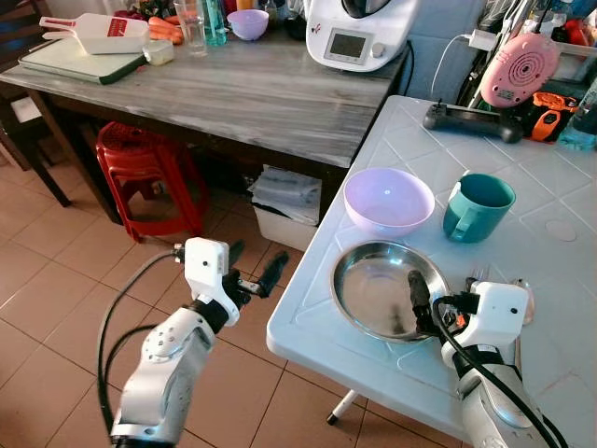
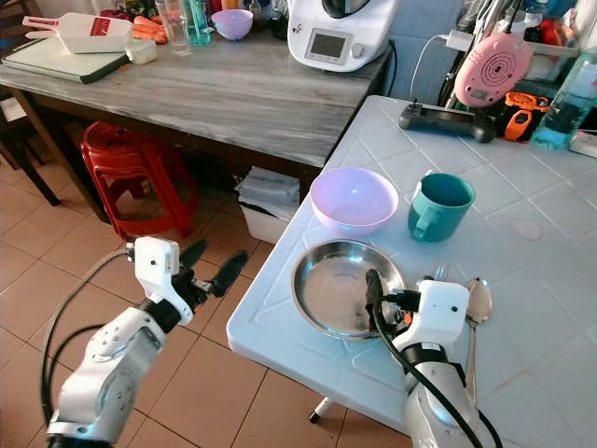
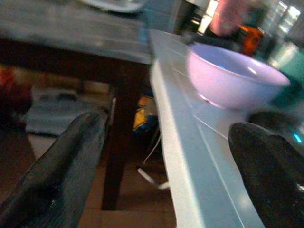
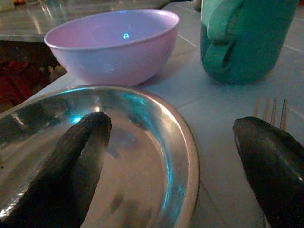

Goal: Setting the table

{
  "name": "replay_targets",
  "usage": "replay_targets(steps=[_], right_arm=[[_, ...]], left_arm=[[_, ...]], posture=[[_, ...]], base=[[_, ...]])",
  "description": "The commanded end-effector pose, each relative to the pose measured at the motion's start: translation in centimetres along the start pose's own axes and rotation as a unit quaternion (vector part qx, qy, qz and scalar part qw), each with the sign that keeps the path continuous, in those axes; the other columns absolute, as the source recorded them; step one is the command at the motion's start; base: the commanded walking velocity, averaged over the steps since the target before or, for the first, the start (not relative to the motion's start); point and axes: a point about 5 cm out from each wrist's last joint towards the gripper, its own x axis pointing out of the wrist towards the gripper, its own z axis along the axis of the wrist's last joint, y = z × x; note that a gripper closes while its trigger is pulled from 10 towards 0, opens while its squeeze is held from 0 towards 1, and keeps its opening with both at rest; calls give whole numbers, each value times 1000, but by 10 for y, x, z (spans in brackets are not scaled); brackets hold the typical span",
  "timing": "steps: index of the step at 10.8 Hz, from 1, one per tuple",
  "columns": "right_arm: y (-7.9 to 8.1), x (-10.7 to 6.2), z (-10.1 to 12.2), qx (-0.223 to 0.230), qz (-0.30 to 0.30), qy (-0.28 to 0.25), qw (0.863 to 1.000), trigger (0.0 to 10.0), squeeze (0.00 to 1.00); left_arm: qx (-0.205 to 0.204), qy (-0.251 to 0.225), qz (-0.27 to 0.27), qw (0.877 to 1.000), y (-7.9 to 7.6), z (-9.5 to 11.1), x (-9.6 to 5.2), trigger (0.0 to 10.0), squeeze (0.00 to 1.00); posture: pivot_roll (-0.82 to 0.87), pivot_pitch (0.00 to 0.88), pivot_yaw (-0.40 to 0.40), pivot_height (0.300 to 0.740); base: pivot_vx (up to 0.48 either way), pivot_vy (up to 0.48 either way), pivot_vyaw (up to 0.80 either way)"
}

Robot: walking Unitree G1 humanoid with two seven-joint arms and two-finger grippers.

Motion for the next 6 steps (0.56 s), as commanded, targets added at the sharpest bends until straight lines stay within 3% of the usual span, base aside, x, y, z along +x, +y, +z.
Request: replay_targets(steps=[1,3,6], right_arm=[[-3,-1,-5,9,0,16,1000,10000,0],[-2,-2,-7,30,4,30,999,10000,0],[2,-1,-12,45,29,61,997,10000,0]], left_arm=[[36,2,-39,999,-8,-3,-6,10000,0],[63,-6,-39,997,-4,-4,-13,10000,0],[65,-13,-94,993,-9,-9,-14,10000,0]], posture=[[-14,82,11,740],[-17,81,8,740],[-16,77,6,740]], base=[[0,0,0],[0,0,0],[0,0,0]])
